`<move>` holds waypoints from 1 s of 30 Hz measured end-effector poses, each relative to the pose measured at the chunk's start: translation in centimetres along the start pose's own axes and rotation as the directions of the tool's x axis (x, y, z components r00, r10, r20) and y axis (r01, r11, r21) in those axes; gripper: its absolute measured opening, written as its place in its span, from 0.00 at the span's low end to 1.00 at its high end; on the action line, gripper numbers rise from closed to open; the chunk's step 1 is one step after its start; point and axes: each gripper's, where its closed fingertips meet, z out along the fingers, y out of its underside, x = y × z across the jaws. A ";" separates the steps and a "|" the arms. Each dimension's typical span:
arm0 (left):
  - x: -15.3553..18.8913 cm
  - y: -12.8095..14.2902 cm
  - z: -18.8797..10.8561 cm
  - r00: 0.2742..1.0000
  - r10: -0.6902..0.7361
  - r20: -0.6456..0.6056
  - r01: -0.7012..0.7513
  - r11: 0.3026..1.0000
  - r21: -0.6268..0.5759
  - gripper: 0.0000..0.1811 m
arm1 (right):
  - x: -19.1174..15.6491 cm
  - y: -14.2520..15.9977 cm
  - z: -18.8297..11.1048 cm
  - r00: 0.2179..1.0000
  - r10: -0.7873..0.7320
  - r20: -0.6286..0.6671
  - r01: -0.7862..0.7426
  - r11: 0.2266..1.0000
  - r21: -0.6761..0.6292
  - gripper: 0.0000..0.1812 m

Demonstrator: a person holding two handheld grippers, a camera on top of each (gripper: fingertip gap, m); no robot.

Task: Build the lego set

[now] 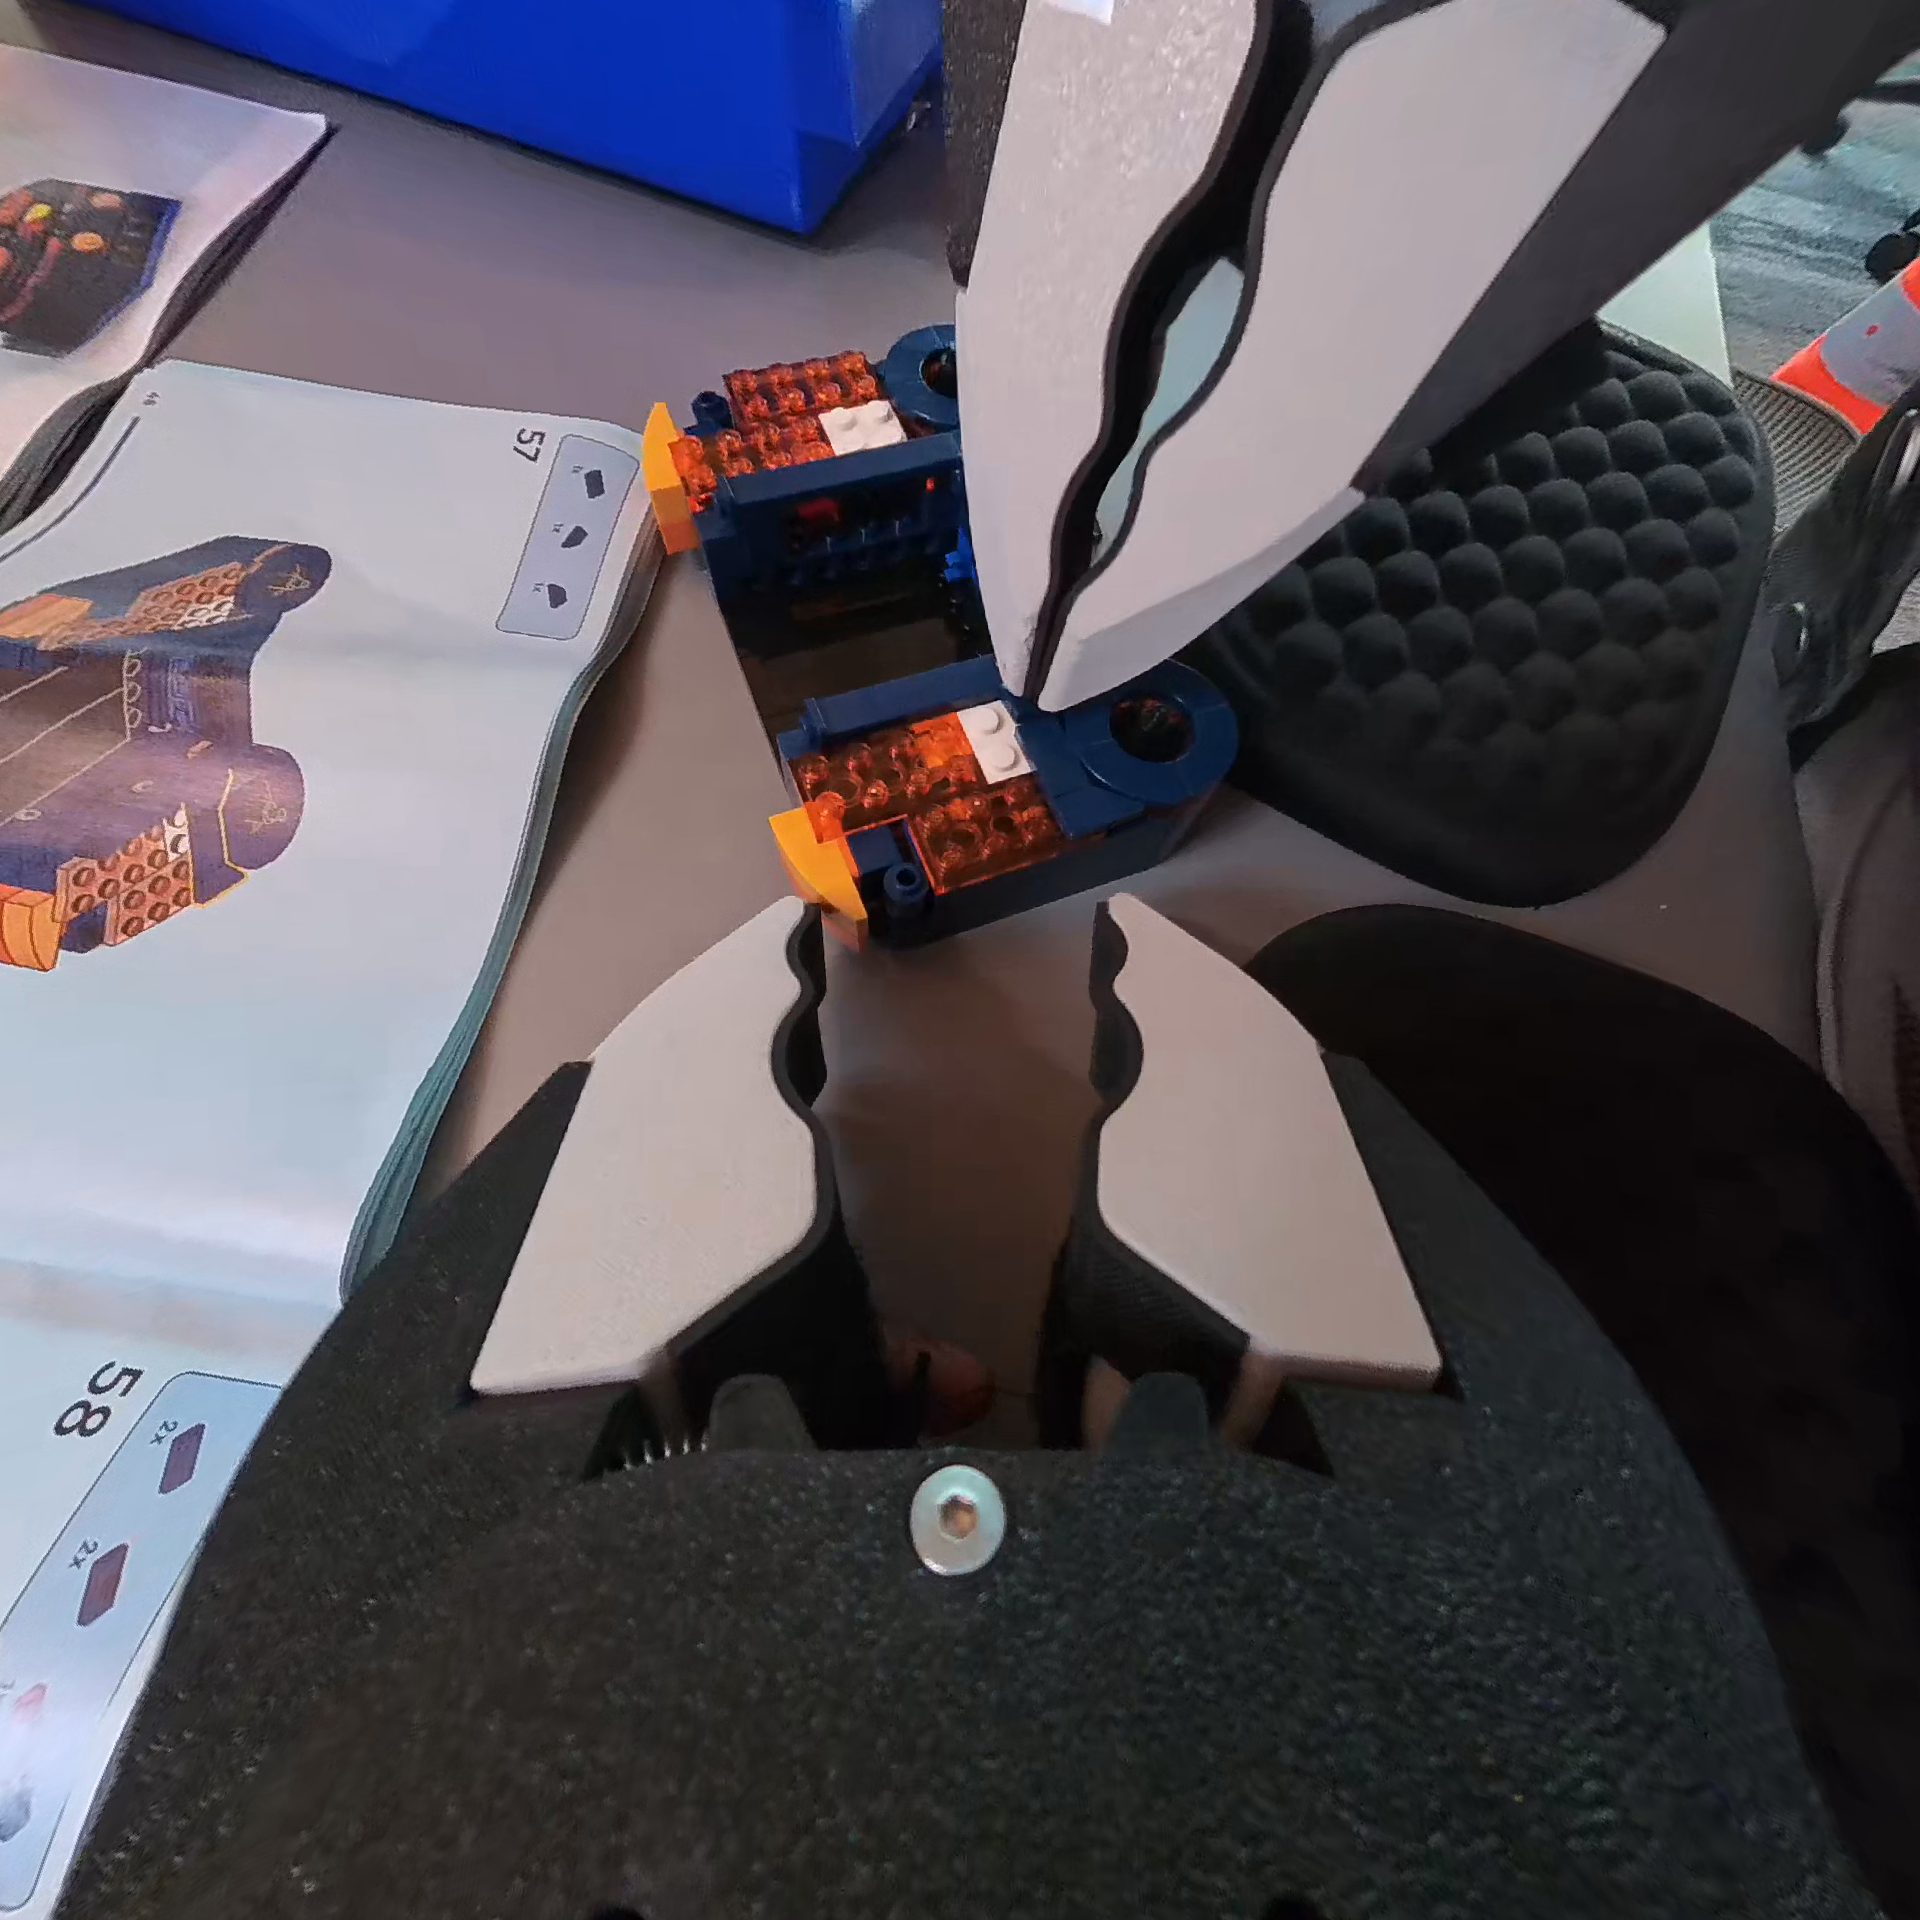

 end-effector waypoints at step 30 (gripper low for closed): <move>0.9 -2.6 -3.1 0.991 0.004 -0.132 0.032 0.964 0.265 0.06 | 0.4 -1.1 -3.2 0.994 0.005 0.109 -0.033 0.967 0.255 0.04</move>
